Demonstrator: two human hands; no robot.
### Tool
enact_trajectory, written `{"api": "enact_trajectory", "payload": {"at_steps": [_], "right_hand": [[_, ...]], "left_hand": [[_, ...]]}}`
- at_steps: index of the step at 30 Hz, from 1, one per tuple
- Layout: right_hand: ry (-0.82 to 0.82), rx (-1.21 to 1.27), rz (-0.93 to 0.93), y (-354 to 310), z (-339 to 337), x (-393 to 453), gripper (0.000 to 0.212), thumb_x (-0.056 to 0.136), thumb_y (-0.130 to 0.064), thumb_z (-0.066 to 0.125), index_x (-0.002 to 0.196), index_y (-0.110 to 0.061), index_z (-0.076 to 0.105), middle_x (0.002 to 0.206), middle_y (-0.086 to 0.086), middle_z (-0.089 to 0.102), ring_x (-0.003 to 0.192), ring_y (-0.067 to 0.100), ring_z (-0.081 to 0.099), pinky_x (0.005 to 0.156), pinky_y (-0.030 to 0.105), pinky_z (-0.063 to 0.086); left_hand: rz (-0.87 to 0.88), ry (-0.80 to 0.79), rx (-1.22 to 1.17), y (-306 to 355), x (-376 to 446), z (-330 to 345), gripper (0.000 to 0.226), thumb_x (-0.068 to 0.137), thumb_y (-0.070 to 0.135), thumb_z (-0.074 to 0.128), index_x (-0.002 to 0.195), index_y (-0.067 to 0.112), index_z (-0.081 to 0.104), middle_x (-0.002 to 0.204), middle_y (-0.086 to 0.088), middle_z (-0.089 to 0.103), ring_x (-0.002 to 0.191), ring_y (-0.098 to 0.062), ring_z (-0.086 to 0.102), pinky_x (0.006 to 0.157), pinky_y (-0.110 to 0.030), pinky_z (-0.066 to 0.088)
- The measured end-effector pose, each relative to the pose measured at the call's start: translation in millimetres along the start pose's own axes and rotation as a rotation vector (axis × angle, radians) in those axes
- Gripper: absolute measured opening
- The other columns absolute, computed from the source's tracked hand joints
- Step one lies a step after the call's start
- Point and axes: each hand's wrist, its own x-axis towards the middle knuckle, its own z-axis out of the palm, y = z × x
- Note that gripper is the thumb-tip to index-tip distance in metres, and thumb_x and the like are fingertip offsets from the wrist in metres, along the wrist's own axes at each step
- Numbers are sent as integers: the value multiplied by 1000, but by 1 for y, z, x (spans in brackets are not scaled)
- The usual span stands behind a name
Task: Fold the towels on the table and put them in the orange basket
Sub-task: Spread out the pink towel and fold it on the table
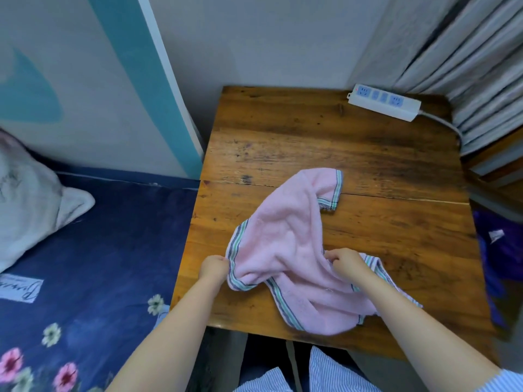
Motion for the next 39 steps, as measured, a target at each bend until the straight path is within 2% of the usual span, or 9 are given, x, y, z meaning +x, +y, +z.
{"api": "enact_trajectory", "payload": {"at_steps": [4,7,14,18,21,23,27,33,39], "right_hand": [[69,89,40,-2,5,0,23,83,0,45,87,11,66,105,28,63,78,33,55,63,24,29],[166,91,67,-9,6,-1,18,79,2,49,76,12,64,92,30,63,79,34,57,64,39,41],[441,252,163,-22,-51,-5,27,82,1,53,107,-4,63,115,17,62,104,32,56,83,32,46],[347,305,325,-35,-113,-10,25,83,2,55,106,1,64,92,17,57,66,21,47,63,28,43],[464,681,243,-50,-167,-20,23,82,7,51,102,2,63,98,13,59,76,21,47,75,30,35],[541,912,114,-71,-201,-32,22,81,8,49,96,-1,63,83,7,63,78,19,52,71,28,38],[646,1216,-200,-131,-260,-50,35,85,13,41,62,-12,50,27,-7,50,29,3,49,32,11,40],[833,1238,-526,-177,-309,-91,34,81,14,37,63,-14,46,64,5,47,58,12,49,48,17,48],[853,797,-456,-132,-259,-77,20,83,5,46,95,-10,51,81,2,51,75,18,51,64,26,48]], "left_hand": [[58,-13,58,8,-9,-9,48,92,3,39,46,12,31,52,-6,28,52,-19,23,47,-27,19],[80,-15,95,12,-15,-13,47,92,3,39,46,12,32,52,-5,30,50,-17,23,46,-25,18],[170,100,-30,29,-15,-34,29,92,13,44,63,9,46,63,-9,40,61,-22,33,49,-27,20],[159,118,-150,63,-17,-55,31,89,7,41,61,11,53,60,-6,44,63,-24,38,52,-25,29],[78,116,-374,104,-25,-76,31,91,6,39,64,10,54,52,-6,46,49,-20,39,47,-22,28],[124,87,-614,142,-36,-95,25,91,2,38,74,7,54,47,-8,48,39,-18,44,43,-21,31],[460,56,-1022,226,-74,-132,34,91,-11,32,69,10,50,67,-8,50,49,-14,55,38,-13,45],[834,91,-1233,301,-124,-186,34,92,-7,29,69,12,46,70,-4,51,63,-12,52,61,-19,50],[707,365,-876,265,-74,-187,36,83,-3,33,50,11,37,57,-7,41,57,-22,36,45,-24,34]]}}
